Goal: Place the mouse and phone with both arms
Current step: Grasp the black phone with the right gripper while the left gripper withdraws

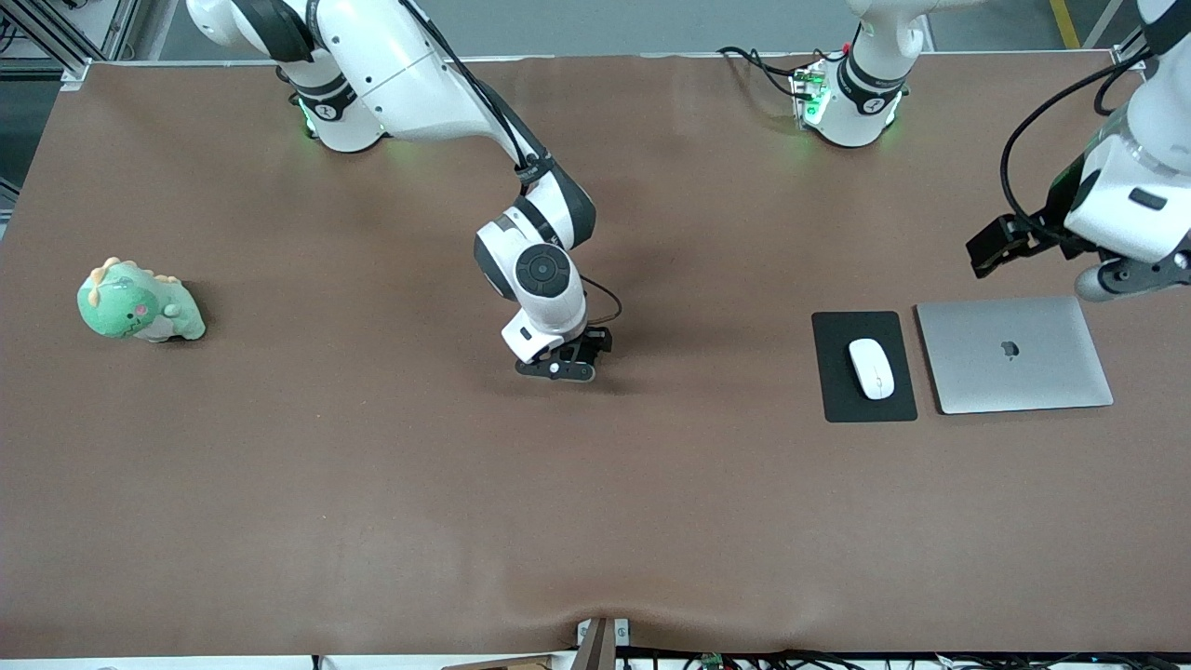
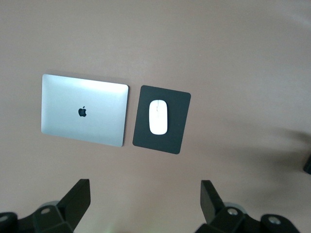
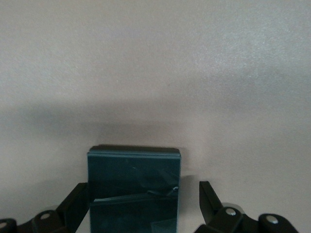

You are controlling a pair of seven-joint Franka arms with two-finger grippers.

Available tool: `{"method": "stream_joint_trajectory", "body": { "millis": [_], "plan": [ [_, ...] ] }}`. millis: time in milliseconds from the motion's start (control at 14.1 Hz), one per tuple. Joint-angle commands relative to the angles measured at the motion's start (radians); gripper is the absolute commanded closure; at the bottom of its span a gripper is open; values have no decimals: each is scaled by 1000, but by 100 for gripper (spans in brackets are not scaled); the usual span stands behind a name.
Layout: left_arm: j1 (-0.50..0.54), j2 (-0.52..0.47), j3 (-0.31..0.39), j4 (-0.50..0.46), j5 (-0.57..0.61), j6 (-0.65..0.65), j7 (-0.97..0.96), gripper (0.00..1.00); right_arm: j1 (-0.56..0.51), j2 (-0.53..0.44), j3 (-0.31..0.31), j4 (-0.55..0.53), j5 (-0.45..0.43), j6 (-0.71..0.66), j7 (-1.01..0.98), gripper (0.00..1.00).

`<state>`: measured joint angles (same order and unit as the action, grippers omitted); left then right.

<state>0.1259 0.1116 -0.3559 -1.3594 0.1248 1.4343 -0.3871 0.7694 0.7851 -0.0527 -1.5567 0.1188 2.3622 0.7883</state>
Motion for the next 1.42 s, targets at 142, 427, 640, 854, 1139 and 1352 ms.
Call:
{"method": "stream_joint_trajectory", "body": {
  "millis": [142, 427, 640, 854, 1139, 1352],
  "plan": [
    [-158, -188, 269, -196, -48, 0, 80, 0, 31, 46, -9, 20, 22, 34, 60, 0],
    [-135, -181, 304, -199, -82, 15, 114, 0, 48, 55, -9, 21, 19, 58, 62, 75],
    [-100, -164, 305, -193, -80, 29, 117, 0, 56, 49, -12, 24, 7, 46, 81, 100],
    [-49, -162, 305, -196, -82, 51, 186, 0, 36, 23, -15, 61, 21, -68, 83, 100],
    [-35, -162, 304, -202, -83, 48, 183, 0, -15, -10, -18, 171, 18, -326, 150, 100],
    [-41, -164, 298, -202, -94, 48, 174, 0, -58, -76, -18, 167, 19, -372, 157, 100]
  ]
}}
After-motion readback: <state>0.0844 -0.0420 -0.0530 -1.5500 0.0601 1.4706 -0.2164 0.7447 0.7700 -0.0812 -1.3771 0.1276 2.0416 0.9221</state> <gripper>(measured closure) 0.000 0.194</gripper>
